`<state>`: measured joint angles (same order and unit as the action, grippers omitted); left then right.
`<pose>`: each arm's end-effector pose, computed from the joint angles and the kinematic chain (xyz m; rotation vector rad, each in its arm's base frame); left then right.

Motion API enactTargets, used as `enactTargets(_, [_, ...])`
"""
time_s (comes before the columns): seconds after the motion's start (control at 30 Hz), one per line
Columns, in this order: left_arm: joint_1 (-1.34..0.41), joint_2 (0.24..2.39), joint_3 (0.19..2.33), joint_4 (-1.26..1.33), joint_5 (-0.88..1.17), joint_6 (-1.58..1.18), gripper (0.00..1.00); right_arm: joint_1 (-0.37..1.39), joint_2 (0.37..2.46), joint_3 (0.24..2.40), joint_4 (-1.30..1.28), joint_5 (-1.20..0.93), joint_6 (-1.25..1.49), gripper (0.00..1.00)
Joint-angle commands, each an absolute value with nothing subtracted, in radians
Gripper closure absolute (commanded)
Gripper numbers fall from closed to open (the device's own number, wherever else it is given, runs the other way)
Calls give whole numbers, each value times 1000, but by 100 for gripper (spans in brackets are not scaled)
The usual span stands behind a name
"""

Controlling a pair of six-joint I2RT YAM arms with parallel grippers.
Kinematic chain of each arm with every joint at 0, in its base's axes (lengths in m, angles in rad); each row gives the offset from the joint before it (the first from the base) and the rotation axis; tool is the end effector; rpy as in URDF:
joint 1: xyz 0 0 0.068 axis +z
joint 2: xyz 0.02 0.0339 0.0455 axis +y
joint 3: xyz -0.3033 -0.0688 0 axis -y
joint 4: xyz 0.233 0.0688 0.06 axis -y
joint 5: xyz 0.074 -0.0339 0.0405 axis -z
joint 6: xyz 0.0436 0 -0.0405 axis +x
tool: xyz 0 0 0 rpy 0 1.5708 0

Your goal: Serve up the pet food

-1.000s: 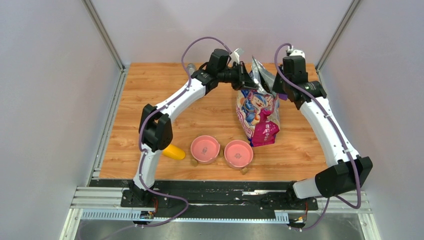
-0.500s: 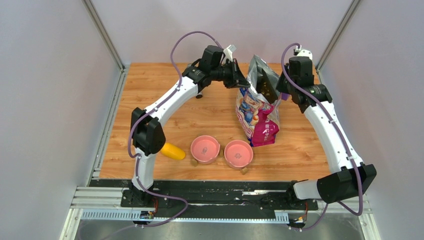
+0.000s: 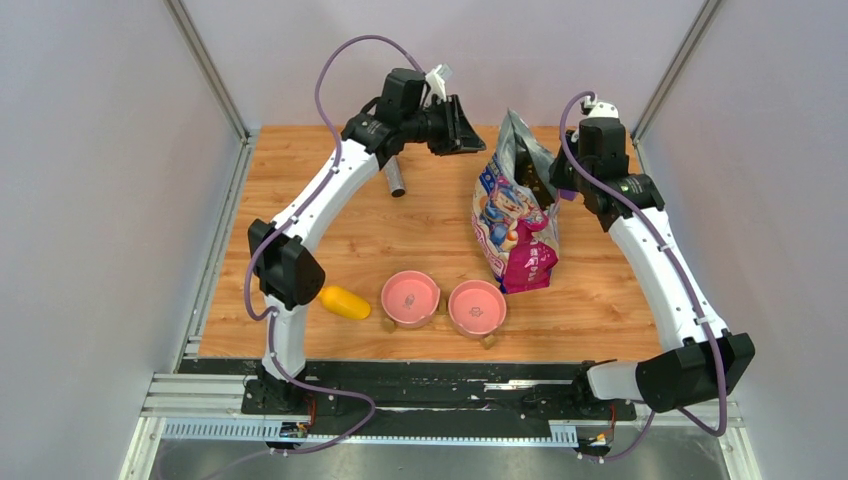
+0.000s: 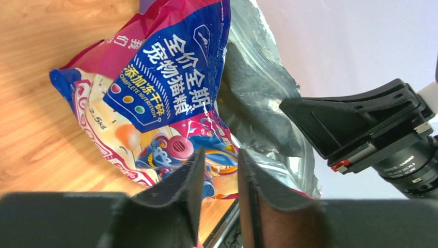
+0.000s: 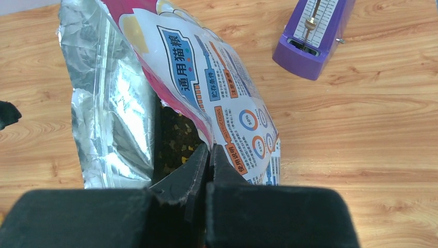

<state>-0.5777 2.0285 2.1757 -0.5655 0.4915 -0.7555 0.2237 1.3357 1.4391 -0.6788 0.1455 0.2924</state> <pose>0.3896 -0.2785 0.4334 0.1597 2.1934 -1.3000 0.2678 0.0544 0.4284 0.1583 2.1370 0.1460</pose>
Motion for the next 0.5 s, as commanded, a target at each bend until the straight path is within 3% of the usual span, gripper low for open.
enactTargets(0.0, [-592, 2021, 2193, -543, 529, -679, 47, 218, 1316, 1418, -688, 123, 276, 100])
enactTargets(0.07, [-604, 2034, 2196, -523, 533, -654, 33, 219, 1313, 1412, -686, 114, 277, 100])
enactTargets(0.23, [-638, 2056, 2196, -482, 510, -629, 14, 218, 1312, 1401, -684, 110, 279, 100])
enactTargets(0.47, [-667, 2153, 2253, -506, 497, -721, 14, 219, 1311, 1392, -679, 103, 281, 100])
